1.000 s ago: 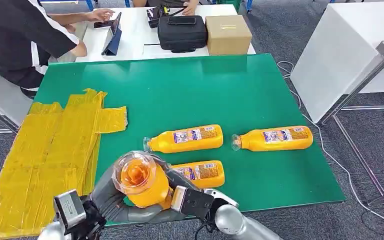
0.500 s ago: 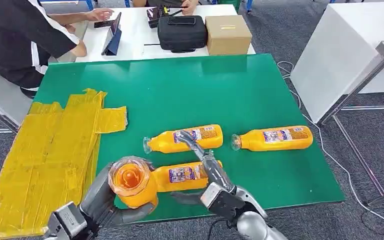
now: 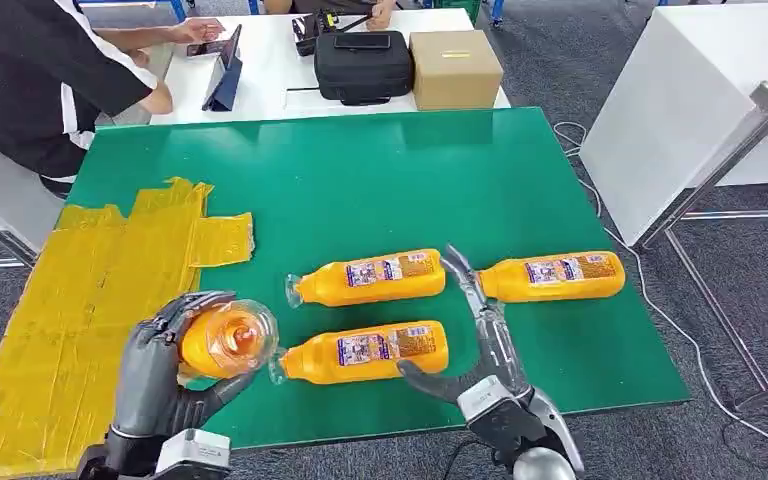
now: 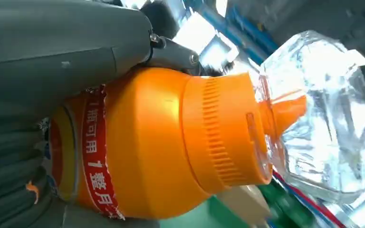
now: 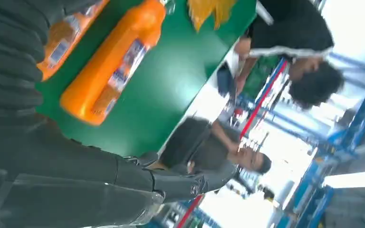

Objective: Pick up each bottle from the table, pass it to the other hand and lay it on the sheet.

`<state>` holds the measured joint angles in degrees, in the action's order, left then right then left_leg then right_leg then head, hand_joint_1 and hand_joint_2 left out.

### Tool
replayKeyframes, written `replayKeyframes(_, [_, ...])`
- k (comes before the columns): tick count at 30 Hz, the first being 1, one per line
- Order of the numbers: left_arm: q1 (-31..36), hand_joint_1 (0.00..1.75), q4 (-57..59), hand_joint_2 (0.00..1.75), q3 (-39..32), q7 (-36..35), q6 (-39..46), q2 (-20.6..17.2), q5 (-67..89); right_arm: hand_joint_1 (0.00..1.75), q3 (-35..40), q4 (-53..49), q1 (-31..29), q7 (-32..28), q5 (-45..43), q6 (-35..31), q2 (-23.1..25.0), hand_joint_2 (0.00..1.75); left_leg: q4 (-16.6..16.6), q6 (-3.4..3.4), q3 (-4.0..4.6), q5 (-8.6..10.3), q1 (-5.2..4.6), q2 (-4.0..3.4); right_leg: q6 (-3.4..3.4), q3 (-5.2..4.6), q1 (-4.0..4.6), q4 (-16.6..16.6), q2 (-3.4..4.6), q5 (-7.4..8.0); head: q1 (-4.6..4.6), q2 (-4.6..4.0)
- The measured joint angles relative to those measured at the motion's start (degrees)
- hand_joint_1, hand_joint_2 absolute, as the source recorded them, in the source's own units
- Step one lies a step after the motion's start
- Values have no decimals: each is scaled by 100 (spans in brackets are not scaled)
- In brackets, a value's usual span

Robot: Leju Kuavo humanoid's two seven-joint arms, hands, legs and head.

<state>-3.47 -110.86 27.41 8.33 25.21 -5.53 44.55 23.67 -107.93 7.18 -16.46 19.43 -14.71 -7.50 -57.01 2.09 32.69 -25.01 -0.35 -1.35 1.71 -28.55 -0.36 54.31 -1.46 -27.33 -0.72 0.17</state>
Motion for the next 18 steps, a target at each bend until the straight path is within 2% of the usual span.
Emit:
replayKeyframes(7, [-182, 175, 111, 175, -190, -544, 708, 13, 1648, 0, -301, -127, 321, -273, -118, -415, -157, 175, 0, 0, -1, 1, 0, 0, 0, 3, 0, 0, -1, 1, 2, 2])
replayKeyframes(18, [-245, 175, 251, 175, -356, -1117, 406, 13, 2683, 0, -408, -221, 498, -503, -745, -356, -315, 175, 0, 0, -2, 1, 0, -1, 0, 1, 1, 0, -1, 1, 2, 2])
